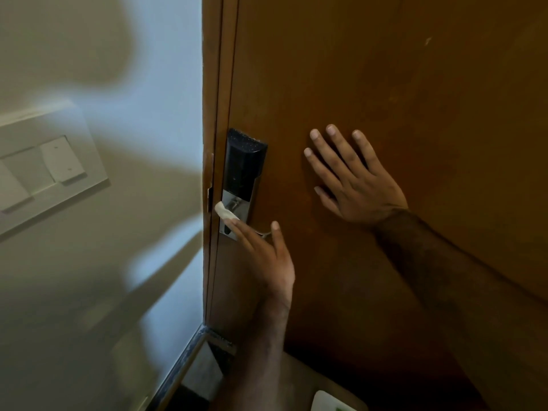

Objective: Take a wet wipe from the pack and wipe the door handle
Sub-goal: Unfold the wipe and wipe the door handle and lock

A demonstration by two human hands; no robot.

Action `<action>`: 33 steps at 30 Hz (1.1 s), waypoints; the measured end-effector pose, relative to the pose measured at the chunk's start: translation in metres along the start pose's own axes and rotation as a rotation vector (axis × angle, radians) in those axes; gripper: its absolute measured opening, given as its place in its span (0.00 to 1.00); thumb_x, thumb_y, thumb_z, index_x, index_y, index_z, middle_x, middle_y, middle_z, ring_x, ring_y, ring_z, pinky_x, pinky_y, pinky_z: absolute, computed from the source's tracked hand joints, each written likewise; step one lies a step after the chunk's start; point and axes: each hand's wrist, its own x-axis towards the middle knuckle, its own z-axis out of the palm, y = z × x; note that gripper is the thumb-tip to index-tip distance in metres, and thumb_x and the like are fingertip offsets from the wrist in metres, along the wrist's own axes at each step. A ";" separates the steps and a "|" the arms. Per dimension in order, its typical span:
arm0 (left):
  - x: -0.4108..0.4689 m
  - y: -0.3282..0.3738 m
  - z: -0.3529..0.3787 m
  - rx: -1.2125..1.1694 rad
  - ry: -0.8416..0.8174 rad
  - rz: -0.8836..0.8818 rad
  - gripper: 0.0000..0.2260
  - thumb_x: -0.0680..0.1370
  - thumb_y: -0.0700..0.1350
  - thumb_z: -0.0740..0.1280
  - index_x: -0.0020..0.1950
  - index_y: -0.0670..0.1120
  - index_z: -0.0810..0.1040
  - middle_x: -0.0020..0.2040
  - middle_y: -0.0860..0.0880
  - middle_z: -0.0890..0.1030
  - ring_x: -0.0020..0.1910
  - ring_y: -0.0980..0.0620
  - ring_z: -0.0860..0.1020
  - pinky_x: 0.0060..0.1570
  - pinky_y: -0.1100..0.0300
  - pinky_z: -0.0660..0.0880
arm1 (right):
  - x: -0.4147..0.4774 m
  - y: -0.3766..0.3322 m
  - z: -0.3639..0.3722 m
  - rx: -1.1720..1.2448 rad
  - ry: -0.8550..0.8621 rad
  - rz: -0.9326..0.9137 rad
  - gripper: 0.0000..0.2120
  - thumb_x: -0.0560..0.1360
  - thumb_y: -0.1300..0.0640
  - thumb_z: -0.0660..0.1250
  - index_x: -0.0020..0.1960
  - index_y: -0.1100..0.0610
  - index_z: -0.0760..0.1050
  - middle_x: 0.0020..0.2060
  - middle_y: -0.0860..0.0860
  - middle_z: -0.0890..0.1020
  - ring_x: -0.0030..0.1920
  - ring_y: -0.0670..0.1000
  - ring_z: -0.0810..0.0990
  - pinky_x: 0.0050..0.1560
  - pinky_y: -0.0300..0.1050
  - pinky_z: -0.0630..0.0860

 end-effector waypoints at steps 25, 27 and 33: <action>0.037 -0.048 -0.086 -0.506 0.152 -0.655 0.10 0.78 0.36 0.72 0.59 0.45 0.82 0.66 0.42 0.82 0.65 0.43 0.80 0.44 0.60 0.81 | 0.000 -0.003 -0.001 -0.006 -0.048 0.029 0.36 0.88 0.42 0.48 0.88 0.61 0.48 0.87 0.62 0.51 0.86 0.63 0.52 0.84 0.64 0.48; 0.025 -0.057 -0.098 -0.496 0.036 -0.673 0.13 0.78 0.34 0.72 0.62 0.41 0.82 0.68 0.39 0.81 0.68 0.40 0.79 0.48 0.57 0.81 | -0.001 -0.002 -0.005 0.018 -0.059 0.052 0.35 0.88 0.43 0.49 0.88 0.61 0.50 0.87 0.61 0.53 0.86 0.63 0.53 0.84 0.63 0.49; 0.003 -0.042 -0.111 -0.498 -0.329 -0.671 0.10 0.80 0.34 0.68 0.60 0.40 0.81 0.62 0.36 0.84 0.62 0.39 0.83 0.48 0.54 0.83 | -0.014 -0.071 -0.059 0.815 -0.362 0.369 0.28 0.85 0.42 0.61 0.80 0.56 0.71 0.78 0.57 0.74 0.77 0.58 0.73 0.75 0.57 0.73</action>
